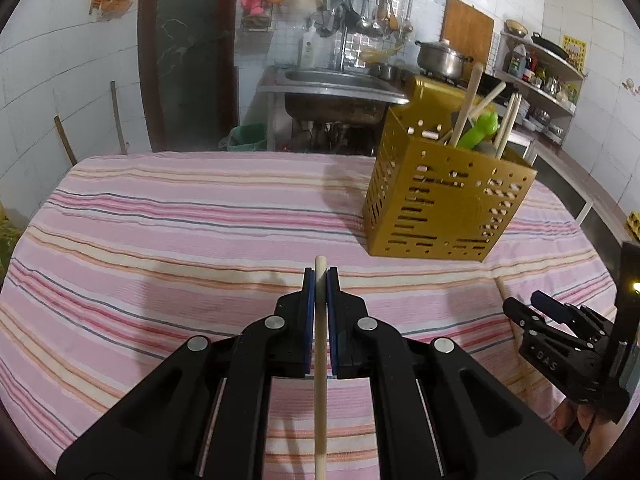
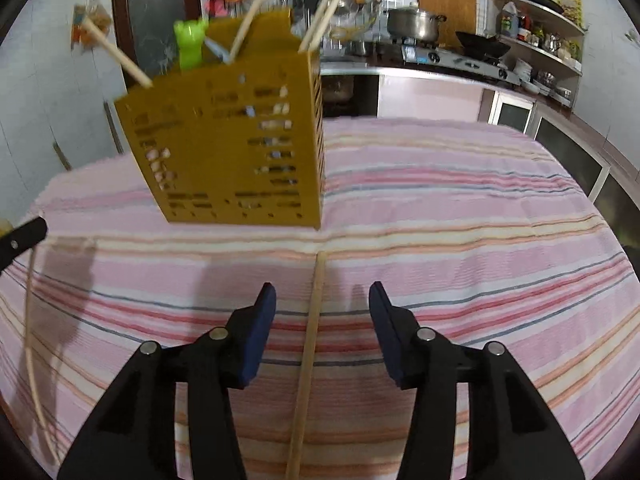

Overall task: Organize utensils
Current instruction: 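Carry both held chopsticks upright toward the yellow holder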

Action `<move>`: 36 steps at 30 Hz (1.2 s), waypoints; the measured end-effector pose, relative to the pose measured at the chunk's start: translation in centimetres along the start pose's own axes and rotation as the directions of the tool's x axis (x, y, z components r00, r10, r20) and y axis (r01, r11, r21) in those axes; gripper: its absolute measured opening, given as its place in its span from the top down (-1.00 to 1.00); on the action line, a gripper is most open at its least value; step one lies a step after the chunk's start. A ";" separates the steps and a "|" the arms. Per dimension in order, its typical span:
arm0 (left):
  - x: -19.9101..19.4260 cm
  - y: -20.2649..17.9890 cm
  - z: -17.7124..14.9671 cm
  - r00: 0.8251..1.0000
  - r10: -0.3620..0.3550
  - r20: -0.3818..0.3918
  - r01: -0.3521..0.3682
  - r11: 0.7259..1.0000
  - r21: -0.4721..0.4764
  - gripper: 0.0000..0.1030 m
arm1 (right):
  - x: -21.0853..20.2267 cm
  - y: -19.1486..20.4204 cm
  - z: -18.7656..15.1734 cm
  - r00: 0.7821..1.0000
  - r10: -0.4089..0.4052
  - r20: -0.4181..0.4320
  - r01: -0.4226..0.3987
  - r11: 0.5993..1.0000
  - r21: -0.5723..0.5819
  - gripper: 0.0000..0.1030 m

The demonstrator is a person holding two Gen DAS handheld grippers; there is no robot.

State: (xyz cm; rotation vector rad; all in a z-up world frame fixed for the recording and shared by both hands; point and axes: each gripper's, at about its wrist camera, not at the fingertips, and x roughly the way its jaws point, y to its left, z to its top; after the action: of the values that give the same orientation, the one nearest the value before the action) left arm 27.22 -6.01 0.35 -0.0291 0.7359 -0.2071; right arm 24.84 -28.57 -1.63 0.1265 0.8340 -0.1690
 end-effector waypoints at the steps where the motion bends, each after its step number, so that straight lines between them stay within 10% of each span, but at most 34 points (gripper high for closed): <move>1: 0.3 -0.1 -0.1 1.000 0.000 -0.006 0.000 1.000 0.000 0.91 | 0.6 0.0 0.0 1.000 0.002 -0.028 -0.002 1.000 0.005 0.29; 8: 1.6 -0.2 -0.3 0.999 0.002 -0.035 -0.002 1.000 -0.011 0.91 | 1.7 0.6 0.9 0.996 -0.018 -0.084 0.017 1.000 -0.014 0.82; 14: 1.0 -0.2 0.0 1.000 0.008 -0.016 -0.009 1.000 -0.012 0.91 | 0.4 -0.4 1.3 0.997 0.035 -0.064 -0.032 0.999 0.043 0.88; 36: -10.6 -1.5 1.0 0.973 -0.005 0.231 -0.001 1.000 0.025 0.91 | -14.3 -1.6 0.8 0.908 0.125 0.399 -0.157 0.986 0.050 0.88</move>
State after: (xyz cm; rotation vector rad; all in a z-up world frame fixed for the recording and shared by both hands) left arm 19.96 -5.43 8.25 -0.0300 0.5010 -0.2107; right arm 15.69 -28.84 9.44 0.2208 0.4113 -0.0869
